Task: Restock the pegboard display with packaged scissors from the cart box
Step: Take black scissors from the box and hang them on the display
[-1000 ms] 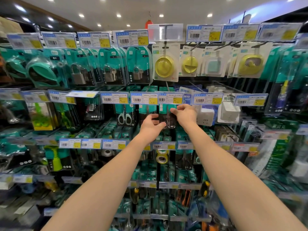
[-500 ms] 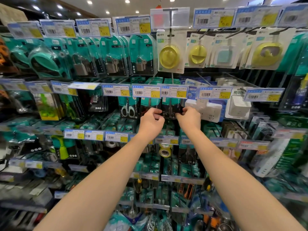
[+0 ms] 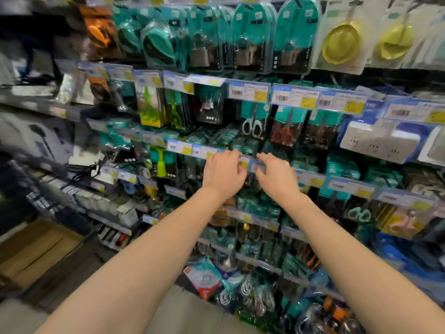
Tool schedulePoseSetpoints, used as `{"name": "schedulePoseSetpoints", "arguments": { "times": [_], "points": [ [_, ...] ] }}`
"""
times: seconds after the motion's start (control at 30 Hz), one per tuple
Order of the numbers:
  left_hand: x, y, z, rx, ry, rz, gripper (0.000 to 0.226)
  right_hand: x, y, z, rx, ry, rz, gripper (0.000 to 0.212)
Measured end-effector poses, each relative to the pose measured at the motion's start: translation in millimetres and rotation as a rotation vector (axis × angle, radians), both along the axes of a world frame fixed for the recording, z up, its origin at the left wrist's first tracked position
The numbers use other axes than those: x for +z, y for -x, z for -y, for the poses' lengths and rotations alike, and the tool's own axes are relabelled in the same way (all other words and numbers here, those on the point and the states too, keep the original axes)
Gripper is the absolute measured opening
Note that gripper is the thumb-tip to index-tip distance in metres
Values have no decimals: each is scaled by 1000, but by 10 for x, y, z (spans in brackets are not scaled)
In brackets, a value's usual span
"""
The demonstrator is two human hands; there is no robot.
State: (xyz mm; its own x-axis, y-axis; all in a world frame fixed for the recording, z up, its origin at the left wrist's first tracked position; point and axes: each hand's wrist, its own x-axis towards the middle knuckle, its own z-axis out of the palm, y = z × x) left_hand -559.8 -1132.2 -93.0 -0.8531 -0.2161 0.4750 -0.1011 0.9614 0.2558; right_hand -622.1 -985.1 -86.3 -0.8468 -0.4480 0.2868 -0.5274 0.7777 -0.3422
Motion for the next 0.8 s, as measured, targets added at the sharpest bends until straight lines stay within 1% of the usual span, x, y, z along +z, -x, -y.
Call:
{"name": "schedulePoseSetpoints", "arguments": {
  "times": [0.13,0.23,0.33,0.4,0.47,0.53,0.6,0.73,0.8],
  "points": [
    [-98,-636,926,137,40,60,38,-100,-478,992,146,-138,-197,31],
    [-215,-1298,1754,218,74,98,35,-213,-960,1904,270,-202,-238,40],
    [-392,-2004,2570,309,121,173,27,-415,-1522,2866,370,-204,-131,40],
    [-529,-2528,3106,364,148,234,32,-569,-1946,3495,443,-174,-51,35],
    [-672,-3064,3652,445,162,300,36,-712,-2369,4107,530,-194,10,34],
    [-822,-3573,4139,526,138,373,35,-839,-2767,4669,573,-221,80,34],
    [-976,-4019,4569,602,98,422,38,-988,-3098,5201,616,-238,104,33],
    [-1293,-4756,5338,751,-3,497,33,-1344,-3634,6169,738,-294,161,45],
    [-1504,-5051,5691,826,-64,505,33,-1557,-3830,6625,786,-327,211,51]
  ]
}}
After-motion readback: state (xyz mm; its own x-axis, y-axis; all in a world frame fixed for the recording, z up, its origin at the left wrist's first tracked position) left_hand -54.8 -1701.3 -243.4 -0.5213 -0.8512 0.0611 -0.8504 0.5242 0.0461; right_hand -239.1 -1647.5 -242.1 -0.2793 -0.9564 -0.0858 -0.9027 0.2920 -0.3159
